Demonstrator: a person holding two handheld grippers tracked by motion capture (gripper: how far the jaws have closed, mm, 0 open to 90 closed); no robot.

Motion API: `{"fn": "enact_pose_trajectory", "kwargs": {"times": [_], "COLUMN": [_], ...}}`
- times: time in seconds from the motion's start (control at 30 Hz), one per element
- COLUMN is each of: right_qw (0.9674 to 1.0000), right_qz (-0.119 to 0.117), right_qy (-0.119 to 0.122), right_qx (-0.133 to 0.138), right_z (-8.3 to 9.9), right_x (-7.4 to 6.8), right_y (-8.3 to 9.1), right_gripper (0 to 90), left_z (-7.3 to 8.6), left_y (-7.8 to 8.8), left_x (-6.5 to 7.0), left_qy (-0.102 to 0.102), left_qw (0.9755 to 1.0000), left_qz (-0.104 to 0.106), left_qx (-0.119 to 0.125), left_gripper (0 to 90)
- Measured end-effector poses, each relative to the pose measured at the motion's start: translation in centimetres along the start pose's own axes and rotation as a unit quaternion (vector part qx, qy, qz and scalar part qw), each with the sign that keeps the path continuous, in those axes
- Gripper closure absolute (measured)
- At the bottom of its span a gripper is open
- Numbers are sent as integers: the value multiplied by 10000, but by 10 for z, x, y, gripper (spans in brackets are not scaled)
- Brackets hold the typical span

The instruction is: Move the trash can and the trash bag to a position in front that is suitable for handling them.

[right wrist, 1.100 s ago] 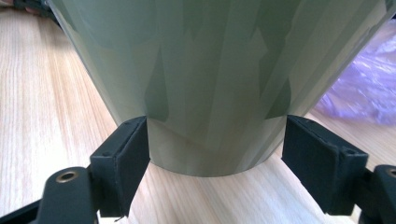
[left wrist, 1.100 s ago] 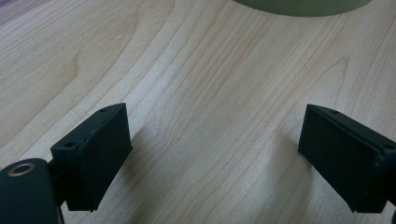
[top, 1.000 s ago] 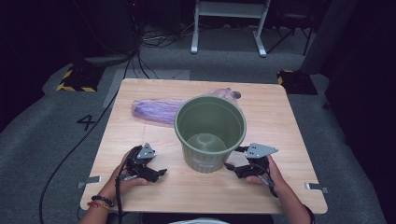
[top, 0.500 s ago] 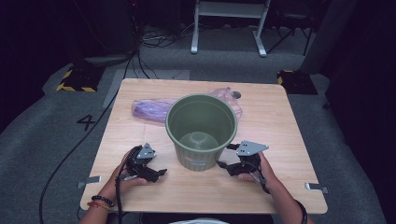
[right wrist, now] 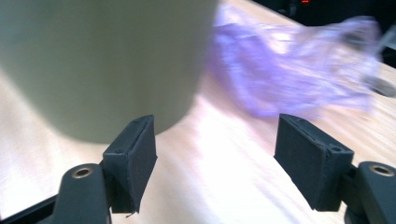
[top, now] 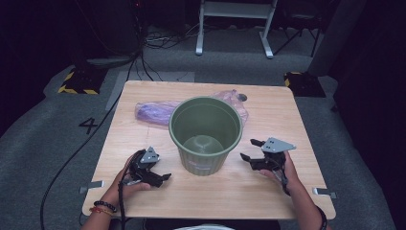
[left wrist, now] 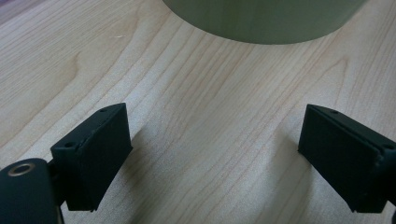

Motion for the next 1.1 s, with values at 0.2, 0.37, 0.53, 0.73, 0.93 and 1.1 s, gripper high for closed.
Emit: {"fn": "enact_pose_trajectory", "kwargs": {"times": [0.2, 0.37, 0.53, 0.73, 0.93, 1.1], "right_qw": [9992, 9987, 9987, 9976, 9962, 9926], "right_qz": [369, 462, 403, 424, 431, 315], "right_qy": [-141, -164, -321, -549, -632, -968], "right_qx": [80, 102, 16, -55, -427, -667], "right_z": [-10, -23, -31, -36, -30, -23], "right_x": [23, 37, 43, 51, 58, 59], "right_y": [-10, -34, -64, -88, -110, -117], "right_gripper": [294, 354, 371, 338, 304, 336], "left_z": [-1, -1, -1, -1, -1, -1], "left_y": [-1, -1, -1, -1, -1, -1], "left_x": [0, 0, 0, 0, 0, 0], "left_qy": [8, 8, 8, 11, 9, 12], "left_qw": [10000, 10000, 10000, 10000, 10000, 10000], "left_qz": [-5, -5, -5, -6, -7, -7], "left_qx": [8, 8, 7, 6, 9, 6], "left_gripper": [90, 90, 90, 90, 90, 90]}}
Point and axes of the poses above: each handheld gripper's, and its own axes: y roughly backward along the jaws, z roughly out of its underside, x roughly to its right, the point moved 9 cm from there along -y, roughly forward along the jaws, and after that the axes turned 1 degree about -x, right-handed, at the moved point
